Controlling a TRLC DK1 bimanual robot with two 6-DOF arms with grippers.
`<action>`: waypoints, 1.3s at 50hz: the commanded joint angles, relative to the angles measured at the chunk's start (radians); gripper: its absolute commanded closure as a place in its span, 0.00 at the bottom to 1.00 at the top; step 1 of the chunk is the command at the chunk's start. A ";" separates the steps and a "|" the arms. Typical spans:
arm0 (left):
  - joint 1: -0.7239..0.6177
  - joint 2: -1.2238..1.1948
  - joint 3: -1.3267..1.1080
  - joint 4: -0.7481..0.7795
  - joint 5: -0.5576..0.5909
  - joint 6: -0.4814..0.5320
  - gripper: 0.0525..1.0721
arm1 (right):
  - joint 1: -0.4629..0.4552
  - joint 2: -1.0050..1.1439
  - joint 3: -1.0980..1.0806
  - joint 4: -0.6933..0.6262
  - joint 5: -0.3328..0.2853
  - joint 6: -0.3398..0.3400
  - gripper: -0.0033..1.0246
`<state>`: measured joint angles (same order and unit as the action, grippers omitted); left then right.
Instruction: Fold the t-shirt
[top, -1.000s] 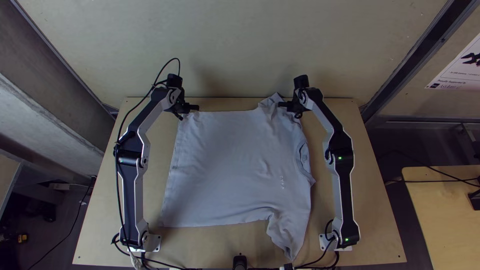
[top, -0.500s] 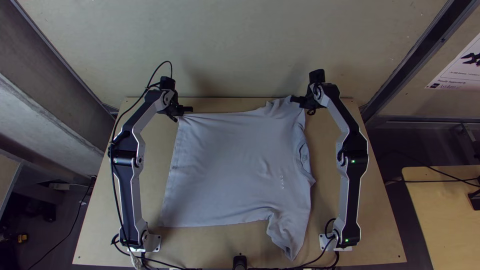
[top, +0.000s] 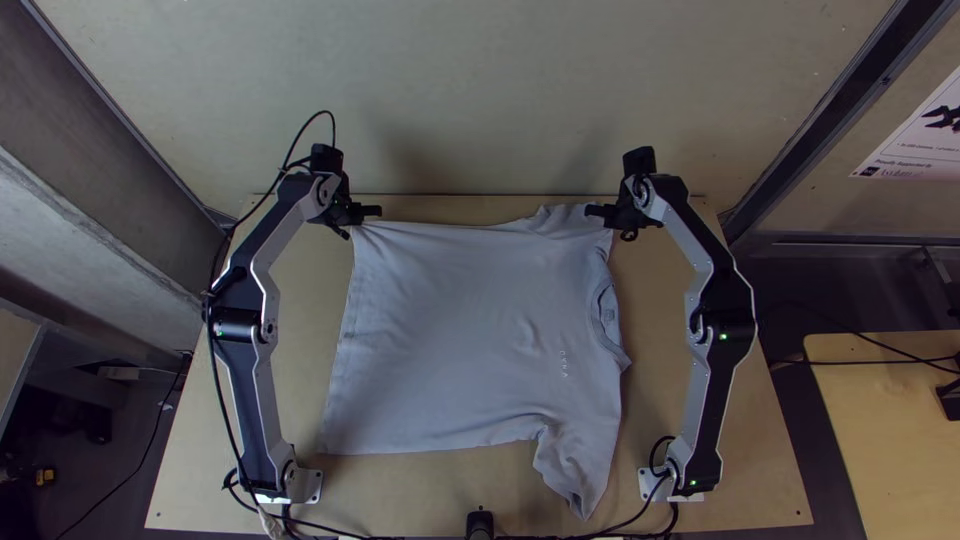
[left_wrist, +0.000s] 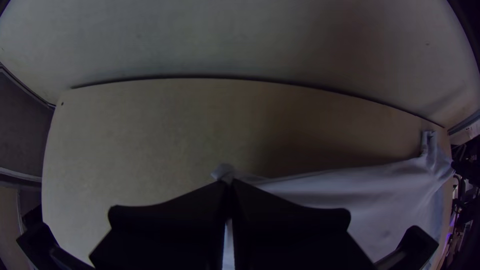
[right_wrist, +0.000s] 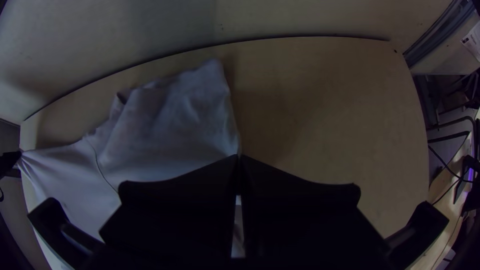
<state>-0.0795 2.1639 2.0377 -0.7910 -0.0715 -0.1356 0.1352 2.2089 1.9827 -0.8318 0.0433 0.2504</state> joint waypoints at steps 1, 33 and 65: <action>-0.006 -0.084 -0.054 -0.011 -0.004 -0.024 0.98 | -0.005 -0.080 -0.059 -0.009 0.006 -0.008 0.97; -0.002 -0.391 -0.522 0.107 -0.004 -0.027 0.98 | 0.026 -0.425 -0.463 0.007 0.009 -0.011 0.97; -0.013 -0.570 -0.843 0.187 -0.004 -0.039 0.98 | 0.107 -0.635 -0.794 0.028 0.023 0.004 0.97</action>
<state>-0.0902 1.6394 1.2610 -0.6170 -0.0711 -0.1577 0.2283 1.6119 1.2354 -0.8085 0.0525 0.2508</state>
